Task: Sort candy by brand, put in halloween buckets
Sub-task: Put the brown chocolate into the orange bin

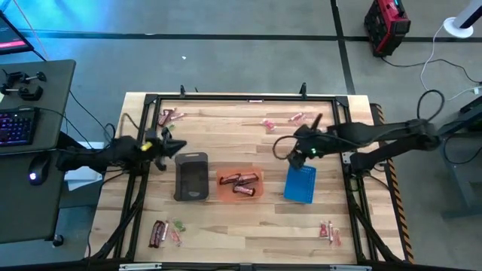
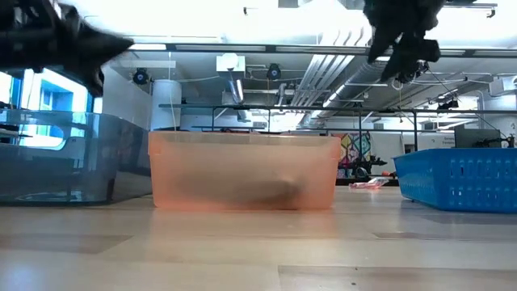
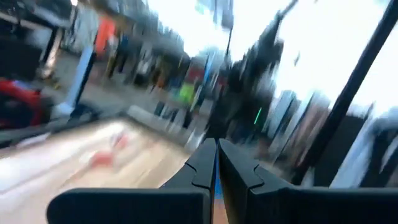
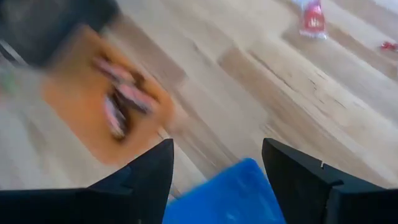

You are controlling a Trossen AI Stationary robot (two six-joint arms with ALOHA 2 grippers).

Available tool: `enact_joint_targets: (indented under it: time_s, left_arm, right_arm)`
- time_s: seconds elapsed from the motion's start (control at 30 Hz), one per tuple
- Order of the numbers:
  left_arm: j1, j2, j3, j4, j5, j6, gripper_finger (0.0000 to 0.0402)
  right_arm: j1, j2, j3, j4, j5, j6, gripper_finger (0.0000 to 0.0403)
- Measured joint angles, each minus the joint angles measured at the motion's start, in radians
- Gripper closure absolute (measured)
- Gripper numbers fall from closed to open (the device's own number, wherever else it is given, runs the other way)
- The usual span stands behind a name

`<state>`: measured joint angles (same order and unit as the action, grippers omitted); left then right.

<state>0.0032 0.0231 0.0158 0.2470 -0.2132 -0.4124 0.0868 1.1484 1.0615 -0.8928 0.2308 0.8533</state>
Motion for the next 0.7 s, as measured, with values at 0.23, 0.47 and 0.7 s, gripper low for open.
enact_joint_targets:
  time_s: [0.23, 0.47, 0.7]
  left_arm:
    - [0.022, 0.057, 0.067, 0.28, -0.14, -0.113, 0.0394]
    - [0.149, 0.399, 0.491, -0.269, -0.156, -0.184, 0.0349]
    - [0.498, 0.898, 0.885, -0.82, 0.022, -0.127, 0.0263]
  right_arm:
    - [-0.015, -0.042, -0.016, 0.131, 0.12, 0.037, 0.0165]
    - [-0.215, 0.018, -0.017, 0.261, 0.043, -0.204, 0.0165]
    - [-0.464, 0.098, -0.017, 0.379, -0.229, -0.454, 0.0165]
